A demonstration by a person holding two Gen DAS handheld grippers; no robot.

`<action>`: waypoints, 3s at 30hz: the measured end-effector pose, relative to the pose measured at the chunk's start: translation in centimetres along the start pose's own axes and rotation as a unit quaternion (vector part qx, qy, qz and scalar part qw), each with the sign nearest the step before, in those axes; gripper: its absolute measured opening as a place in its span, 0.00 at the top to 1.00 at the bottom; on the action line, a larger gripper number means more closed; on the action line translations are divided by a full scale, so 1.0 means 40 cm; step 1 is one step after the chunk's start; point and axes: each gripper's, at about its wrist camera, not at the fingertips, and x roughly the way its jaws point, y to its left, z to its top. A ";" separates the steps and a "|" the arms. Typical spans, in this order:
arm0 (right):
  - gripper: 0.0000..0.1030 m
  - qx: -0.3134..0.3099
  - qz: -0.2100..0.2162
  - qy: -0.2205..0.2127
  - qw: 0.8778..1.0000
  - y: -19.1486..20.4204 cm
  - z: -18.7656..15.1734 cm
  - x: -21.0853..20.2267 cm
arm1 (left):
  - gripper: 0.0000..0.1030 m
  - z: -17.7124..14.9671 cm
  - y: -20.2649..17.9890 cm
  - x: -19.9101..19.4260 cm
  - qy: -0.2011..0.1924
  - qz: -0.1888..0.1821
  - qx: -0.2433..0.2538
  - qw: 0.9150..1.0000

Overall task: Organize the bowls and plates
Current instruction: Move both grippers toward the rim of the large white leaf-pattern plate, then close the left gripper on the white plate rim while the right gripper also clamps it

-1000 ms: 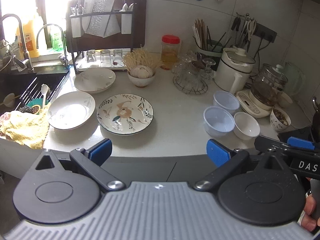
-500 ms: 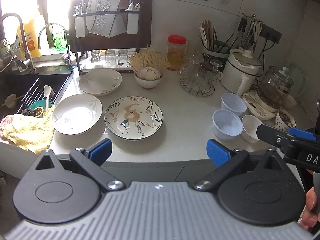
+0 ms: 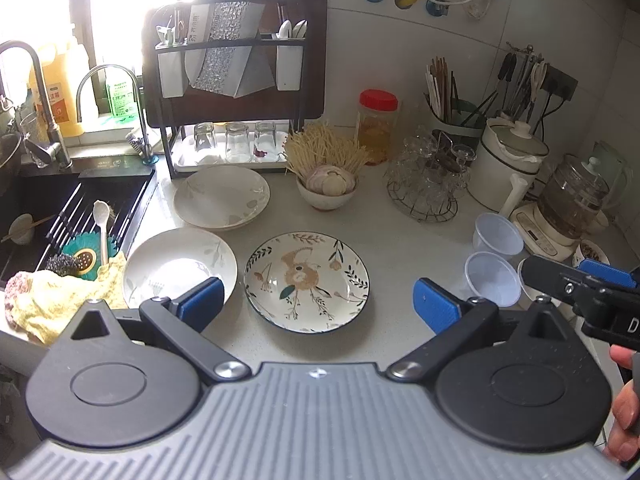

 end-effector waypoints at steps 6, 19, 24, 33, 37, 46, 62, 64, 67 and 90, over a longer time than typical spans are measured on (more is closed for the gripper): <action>0.00 0.017 0.000 0.003 1.000 0.056 0.025 0.067 | 0.01 0.064 0.077 0.045 -0.012 -0.024 0.002 1.000; 0.00 0.031 -0.026 0.027 0.999 0.219 0.042 0.210 | 0.01 0.133 0.306 0.125 0.001 -0.057 -0.002 0.998; 0.04 0.050 -0.011 0.046 0.998 0.282 0.035 0.279 | 0.01 0.138 0.424 0.169 0.016 -0.053 -0.009 0.998; 0.14 0.069 0.007 0.103 0.992 0.394 -0.022 0.422 | 0.01 0.089 0.636 0.258 0.061 -0.034 -0.030 0.997; 0.28 0.085 0.005 0.138 0.987 0.418 -0.068 0.493 | 0.01 0.065 0.701 0.316 0.076 -0.027 -0.039 0.996; 0.42 0.109 0.000 0.183 0.977 0.454 -0.157 0.609 | 0.02 0.026 0.782 0.467 0.122 -0.054 -0.037 0.990; 0.67 0.140 -0.039 0.247 0.958 0.490 -0.258 0.727 | 0.41 0.025 0.853 0.668 0.163 -0.118 -0.030 0.979; 0.70 0.140 -0.044 0.250 0.957 0.486 -0.262 0.736 | 0.47 0.027 0.847 0.682 0.164 -0.122 -0.023 0.979; 0.76 0.130 -0.046 0.256 0.957 0.485 -0.264 0.747 | 0.60 0.028 0.844 0.708 0.171 -0.132 -0.023 0.976; 0.82 0.089 -0.039 0.229 0.969 0.485 -0.266 0.777 | 0.79 0.042 0.843 0.778 0.199 -0.164 0.022 0.966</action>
